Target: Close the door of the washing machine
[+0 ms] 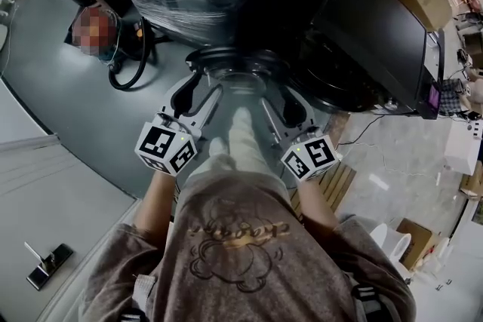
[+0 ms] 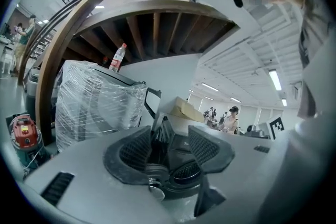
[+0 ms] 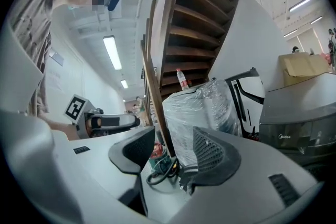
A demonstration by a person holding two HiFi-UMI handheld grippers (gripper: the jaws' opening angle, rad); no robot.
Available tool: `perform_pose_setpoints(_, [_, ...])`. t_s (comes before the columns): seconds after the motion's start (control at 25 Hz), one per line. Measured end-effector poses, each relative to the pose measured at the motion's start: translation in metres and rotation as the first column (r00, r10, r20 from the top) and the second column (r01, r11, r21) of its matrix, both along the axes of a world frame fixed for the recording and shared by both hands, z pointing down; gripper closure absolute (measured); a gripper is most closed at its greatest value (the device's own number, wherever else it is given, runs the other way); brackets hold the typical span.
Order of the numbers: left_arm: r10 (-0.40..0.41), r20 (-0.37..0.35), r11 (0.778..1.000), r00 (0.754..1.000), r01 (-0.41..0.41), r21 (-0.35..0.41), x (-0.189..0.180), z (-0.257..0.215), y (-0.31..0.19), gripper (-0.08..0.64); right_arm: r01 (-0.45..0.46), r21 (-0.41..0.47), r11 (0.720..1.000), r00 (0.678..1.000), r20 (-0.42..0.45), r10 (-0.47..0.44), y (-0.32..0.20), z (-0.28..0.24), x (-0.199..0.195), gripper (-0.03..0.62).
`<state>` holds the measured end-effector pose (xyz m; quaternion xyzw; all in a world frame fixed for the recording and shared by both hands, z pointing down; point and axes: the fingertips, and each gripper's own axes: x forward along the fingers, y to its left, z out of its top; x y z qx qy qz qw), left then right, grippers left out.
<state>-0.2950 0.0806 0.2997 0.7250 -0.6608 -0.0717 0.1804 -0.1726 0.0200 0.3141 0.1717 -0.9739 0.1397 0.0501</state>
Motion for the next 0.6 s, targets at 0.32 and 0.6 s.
perform_pose_setpoints(0.32, [0.054, 0.01, 0.998, 0.999, -0.053, -0.044, -0.009, 0.031, -0.024, 0.281, 0.039, -0.023, 0.999, 0.994, -0.104, -0.041, -0.029, 0.031, -0.018, 0.371])
perform_pose_setpoints(0.6, [0.094, 0.006, 0.991, 0.996, -0.093, -0.101, -0.027, 0.075, -0.057, 0.281, 0.086, -0.037, 0.996, 0.982, -0.166, -0.09, -0.062, 0.074, -0.035, 0.372])
